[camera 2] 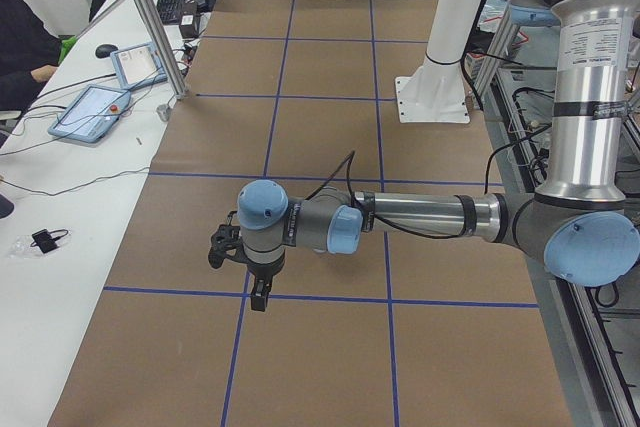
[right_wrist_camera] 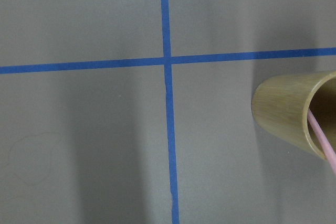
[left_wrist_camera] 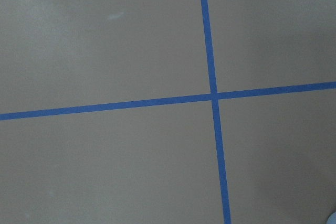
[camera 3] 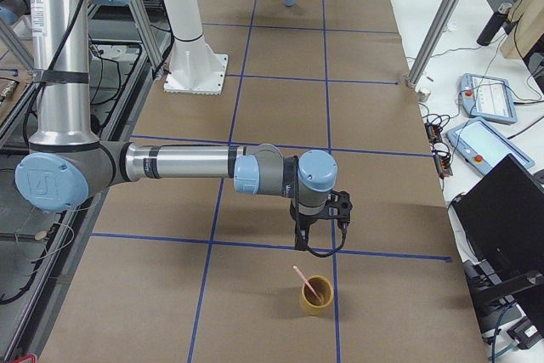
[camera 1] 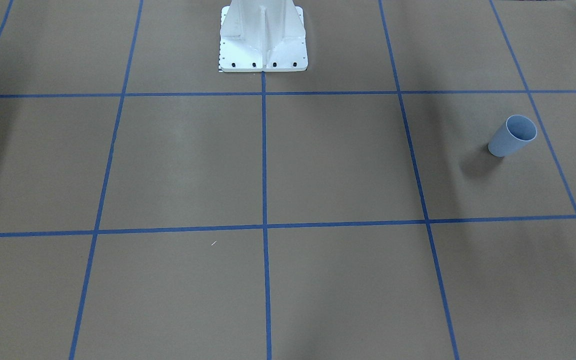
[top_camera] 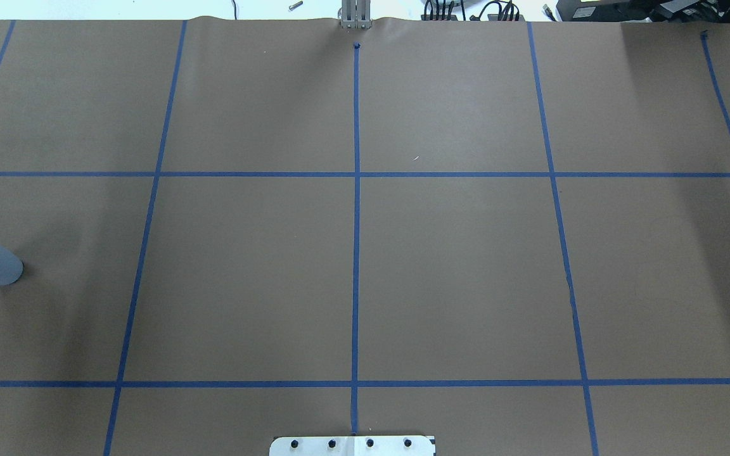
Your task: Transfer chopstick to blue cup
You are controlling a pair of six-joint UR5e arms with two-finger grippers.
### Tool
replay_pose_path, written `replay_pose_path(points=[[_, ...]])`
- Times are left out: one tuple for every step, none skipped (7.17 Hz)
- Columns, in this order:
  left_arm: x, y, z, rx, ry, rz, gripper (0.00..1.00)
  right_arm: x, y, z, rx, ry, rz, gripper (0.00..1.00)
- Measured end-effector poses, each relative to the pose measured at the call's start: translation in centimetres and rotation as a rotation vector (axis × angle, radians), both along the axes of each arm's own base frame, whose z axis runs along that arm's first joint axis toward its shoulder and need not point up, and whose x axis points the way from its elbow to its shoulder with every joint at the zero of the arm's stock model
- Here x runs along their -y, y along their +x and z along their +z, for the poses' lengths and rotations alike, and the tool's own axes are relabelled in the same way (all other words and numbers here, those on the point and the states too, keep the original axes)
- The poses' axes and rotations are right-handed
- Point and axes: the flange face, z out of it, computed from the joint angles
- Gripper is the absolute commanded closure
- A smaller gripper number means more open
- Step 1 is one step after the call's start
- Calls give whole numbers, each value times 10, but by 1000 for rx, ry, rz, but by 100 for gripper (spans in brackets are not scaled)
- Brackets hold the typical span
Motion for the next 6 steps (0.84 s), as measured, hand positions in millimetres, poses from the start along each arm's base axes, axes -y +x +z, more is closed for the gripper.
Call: replay_pose_path(points=[[0,0,0,0,1,0,1,-2,0,1,-1,1,-1,0],[0,0,-1,0,2,0,1,-5,1,3,-4,2,-3,0],[0,0,-1,0,2,-1,1,-7,1,4,-5,2,-4,0],[0,0,0,0,2,0,1,-7,2,3,-6,5,-2,0],[0,0,0,0,1,0,1,-6,3,1,-6,10,0,0],[-1,0,1,0,0,0,1,-4,3,-2,-6,15,1,0]])
